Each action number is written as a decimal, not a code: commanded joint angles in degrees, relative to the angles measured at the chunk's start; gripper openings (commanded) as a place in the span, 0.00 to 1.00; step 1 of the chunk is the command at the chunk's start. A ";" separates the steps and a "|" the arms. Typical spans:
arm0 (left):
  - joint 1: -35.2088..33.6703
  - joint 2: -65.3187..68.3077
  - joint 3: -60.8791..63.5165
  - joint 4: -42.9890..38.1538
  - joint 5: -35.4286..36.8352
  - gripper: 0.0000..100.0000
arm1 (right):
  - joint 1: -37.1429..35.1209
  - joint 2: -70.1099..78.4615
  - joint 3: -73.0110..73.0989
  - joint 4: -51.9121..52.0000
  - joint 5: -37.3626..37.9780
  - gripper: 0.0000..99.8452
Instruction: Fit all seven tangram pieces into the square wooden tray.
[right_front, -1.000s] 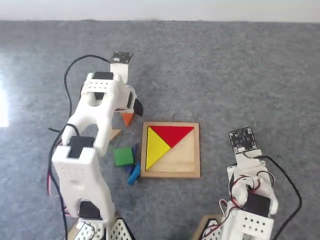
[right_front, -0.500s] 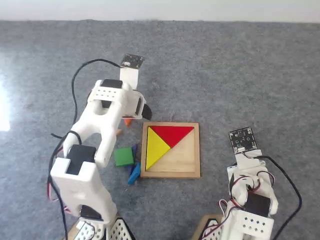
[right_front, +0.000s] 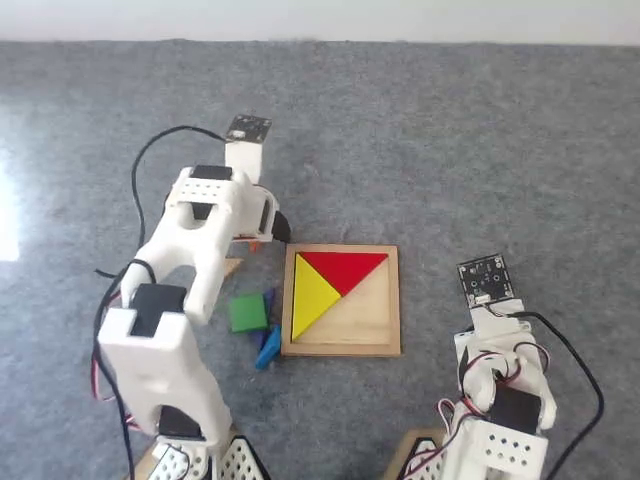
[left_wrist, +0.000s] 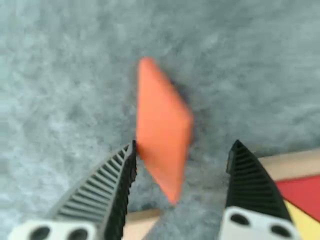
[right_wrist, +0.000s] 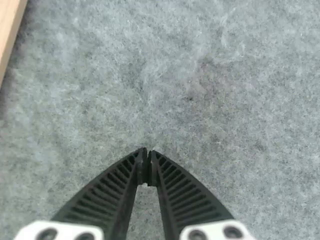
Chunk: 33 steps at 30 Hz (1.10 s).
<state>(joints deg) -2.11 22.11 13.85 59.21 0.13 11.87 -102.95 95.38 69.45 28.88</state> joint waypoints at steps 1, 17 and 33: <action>-1.23 1.05 -5.49 2.81 0.09 0.28 | 0.48 -0.75 1.05 0.31 0.00 0.02; 1.05 -11.25 -0.75 -0.09 -2.20 0.28 | 0.48 -0.75 1.05 0.31 0.00 0.02; 3.08 -1.32 -5.23 -1.58 -7.12 0.25 | 0.48 -0.75 1.05 0.31 0.00 0.02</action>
<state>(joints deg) -0.44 21.32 12.00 55.69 -6.29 11.87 -102.95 95.38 69.45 28.88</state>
